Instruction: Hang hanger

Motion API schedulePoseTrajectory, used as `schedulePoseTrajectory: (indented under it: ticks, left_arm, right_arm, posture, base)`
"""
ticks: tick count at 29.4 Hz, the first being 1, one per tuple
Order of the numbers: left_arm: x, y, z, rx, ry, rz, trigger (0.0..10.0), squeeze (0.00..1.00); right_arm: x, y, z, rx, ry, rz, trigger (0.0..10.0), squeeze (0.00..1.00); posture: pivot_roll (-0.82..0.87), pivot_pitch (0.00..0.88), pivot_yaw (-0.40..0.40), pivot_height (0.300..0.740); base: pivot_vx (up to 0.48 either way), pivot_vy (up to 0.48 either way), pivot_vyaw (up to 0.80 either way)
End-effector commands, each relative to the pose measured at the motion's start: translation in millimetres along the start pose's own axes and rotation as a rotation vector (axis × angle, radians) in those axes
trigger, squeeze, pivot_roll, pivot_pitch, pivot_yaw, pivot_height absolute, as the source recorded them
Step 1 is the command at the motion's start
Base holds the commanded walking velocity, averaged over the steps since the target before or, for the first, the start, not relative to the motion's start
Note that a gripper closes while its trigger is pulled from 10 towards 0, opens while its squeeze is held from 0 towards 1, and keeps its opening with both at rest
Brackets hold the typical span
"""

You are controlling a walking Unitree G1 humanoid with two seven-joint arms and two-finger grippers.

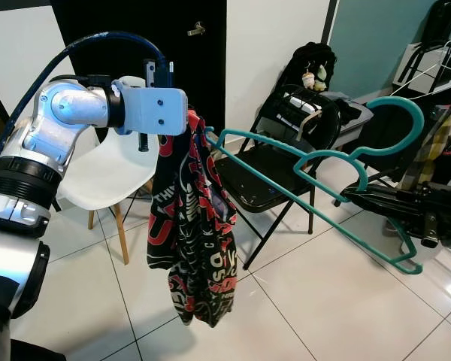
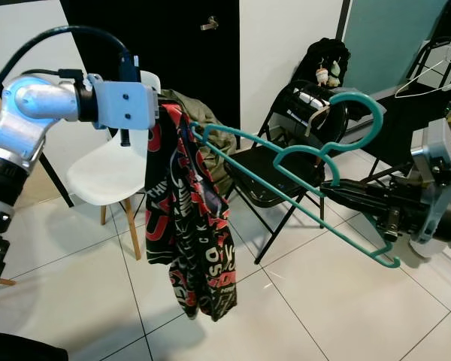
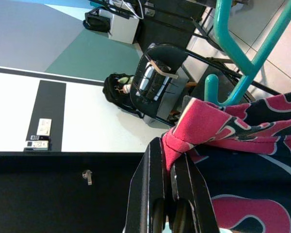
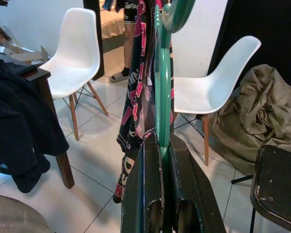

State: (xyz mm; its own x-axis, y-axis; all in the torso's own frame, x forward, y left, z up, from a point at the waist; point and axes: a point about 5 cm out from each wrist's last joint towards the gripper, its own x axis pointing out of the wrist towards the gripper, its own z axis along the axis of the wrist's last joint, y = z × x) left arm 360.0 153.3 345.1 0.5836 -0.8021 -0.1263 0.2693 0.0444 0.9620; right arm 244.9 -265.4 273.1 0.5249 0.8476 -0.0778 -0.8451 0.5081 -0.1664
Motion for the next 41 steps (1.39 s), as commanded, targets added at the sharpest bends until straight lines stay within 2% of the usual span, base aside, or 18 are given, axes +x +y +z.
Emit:
schedulePoseTrajectory:
  ticks: [1,41]
  left_arm:
    - [1.8,3.4,3.5,0.011,-0.015,0.014,10.0,0.0]
    - [3.0,5.0,-0.1,0.007,0.02,0.028,10.0,0.0]
  right_arm:
    - [3.4,0.9,0.8,-0.007,-0.01,0.016,10.0,0.0]
    - [6.2,2.3,1.3,-0.005,-0.018,0.033,10.0,0.0]
  posture:
    - [-0.05,0.0,0.032,0.74]
    - [-0.05,0.0,0.032,0.74]
  base:
    - [0.0,0.0,0.0]
    - [0.0,0.0,0.0]
